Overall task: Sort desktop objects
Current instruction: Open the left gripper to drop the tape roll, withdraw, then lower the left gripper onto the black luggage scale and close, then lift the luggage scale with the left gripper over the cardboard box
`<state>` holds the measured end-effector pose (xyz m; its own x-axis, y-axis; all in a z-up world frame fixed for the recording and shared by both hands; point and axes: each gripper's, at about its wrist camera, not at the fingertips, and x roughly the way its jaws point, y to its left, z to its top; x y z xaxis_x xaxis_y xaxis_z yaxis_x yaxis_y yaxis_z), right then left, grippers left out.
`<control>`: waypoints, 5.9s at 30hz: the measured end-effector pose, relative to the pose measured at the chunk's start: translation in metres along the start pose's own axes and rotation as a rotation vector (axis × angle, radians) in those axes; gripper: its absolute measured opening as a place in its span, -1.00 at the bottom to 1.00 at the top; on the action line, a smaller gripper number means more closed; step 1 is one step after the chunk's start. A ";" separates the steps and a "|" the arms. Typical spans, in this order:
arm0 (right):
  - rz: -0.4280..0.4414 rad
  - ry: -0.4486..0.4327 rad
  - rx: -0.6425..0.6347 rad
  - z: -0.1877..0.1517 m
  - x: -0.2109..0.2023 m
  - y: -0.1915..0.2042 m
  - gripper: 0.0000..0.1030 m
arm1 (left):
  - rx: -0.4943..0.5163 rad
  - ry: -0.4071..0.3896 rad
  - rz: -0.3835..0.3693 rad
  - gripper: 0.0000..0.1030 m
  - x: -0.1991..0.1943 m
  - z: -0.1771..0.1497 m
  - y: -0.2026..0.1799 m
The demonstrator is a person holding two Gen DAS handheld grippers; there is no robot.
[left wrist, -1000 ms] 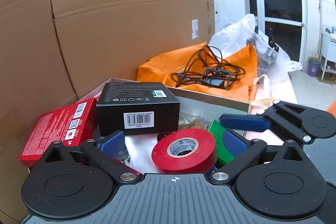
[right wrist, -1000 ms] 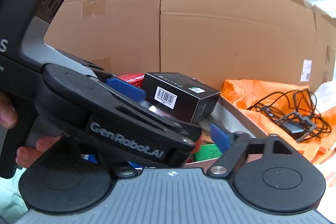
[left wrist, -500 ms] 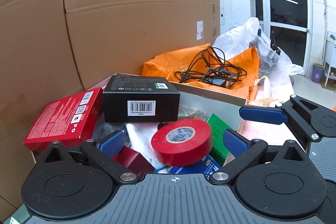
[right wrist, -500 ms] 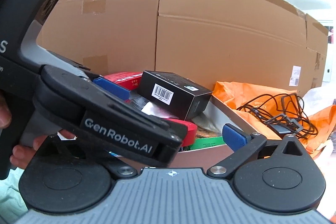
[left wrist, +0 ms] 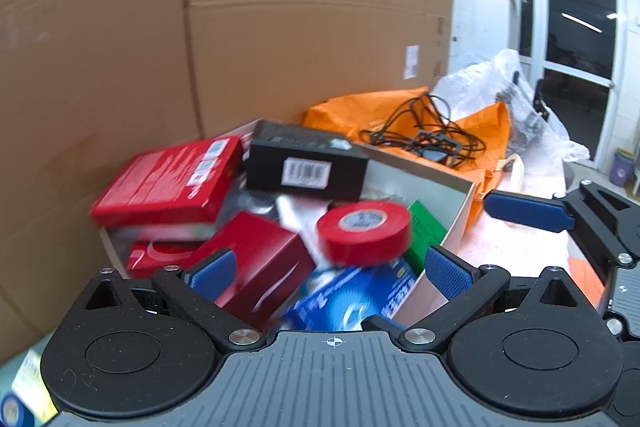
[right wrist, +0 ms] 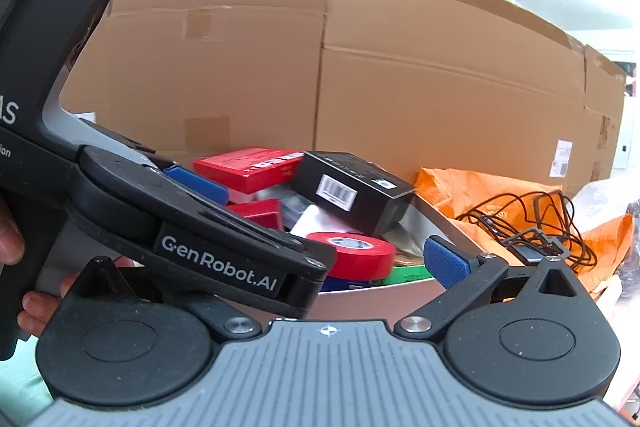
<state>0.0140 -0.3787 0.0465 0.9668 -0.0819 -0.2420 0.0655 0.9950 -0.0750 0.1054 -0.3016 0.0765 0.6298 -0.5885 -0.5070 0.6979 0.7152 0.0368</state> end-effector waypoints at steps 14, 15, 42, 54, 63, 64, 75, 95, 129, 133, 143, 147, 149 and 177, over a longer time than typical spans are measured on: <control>0.105 0.011 -0.147 -0.009 -0.022 0.077 1.00 | -0.184 0.033 0.120 1.00 -0.061 -0.064 0.043; 0.114 0.012 -0.151 -0.010 -0.022 0.082 1.00 | -0.193 0.036 0.129 1.00 -0.065 -0.069 0.046; 0.403 0.156 -0.232 -0.031 0.015 0.207 0.99 | -0.515 0.097 0.254 1.00 -0.127 -0.177 0.158; 0.406 0.282 -0.101 -0.040 0.071 0.200 0.99 | -0.545 0.145 0.204 0.75 -0.094 -0.181 0.214; 0.386 0.310 -0.147 -0.041 0.102 0.200 0.95 | -0.510 0.163 0.160 0.60 -0.076 -0.171 0.224; 0.382 0.314 -0.155 -0.041 0.105 0.200 0.94 | -0.499 0.166 0.166 0.61 -0.073 -0.169 0.224; 0.362 0.354 -0.176 -0.046 0.115 0.192 0.90 | -0.479 0.135 0.101 0.61 -0.073 -0.153 0.228; 0.402 0.382 -0.114 -0.049 0.124 0.191 0.33 | -0.367 0.174 0.101 0.54 -0.035 -0.154 0.208; 0.268 0.049 -0.067 0.016 -0.019 0.133 0.19 | -0.265 -0.131 0.110 0.14 -0.147 -0.064 0.105; 0.216 0.020 -0.048 0.023 -0.023 0.107 0.19 | -0.228 -0.153 0.072 0.14 -0.134 -0.042 0.086; 0.076 -0.040 -0.023 0.032 -0.022 0.034 0.19 | -0.186 -0.178 -0.042 0.15 -0.081 0.013 0.041; 0.037 -0.052 -0.026 0.036 -0.014 0.006 0.19 | -0.160 -0.187 -0.066 0.15 -0.060 0.033 0.022; 0.022 -0.059 -0.031 0.037 -0.009 -0.006 0.19 | -0.145 -0.193 -0.072 0.15 -0.050 0.040 0.014; -0.056 -0.001 -0.022 -0.001 0.041 -0.060 0.81 | -0.192 -0.064 -0.124 1.00 0.058 0.037 0.003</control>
<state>0.0499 -0.4413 0.0404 0.9620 -0.1378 -0.2359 0.1144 0.9873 -0.1103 0.1563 -0.3474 0.0789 0.5678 -0.6947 -0.4416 0.6973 0.6910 -0.1904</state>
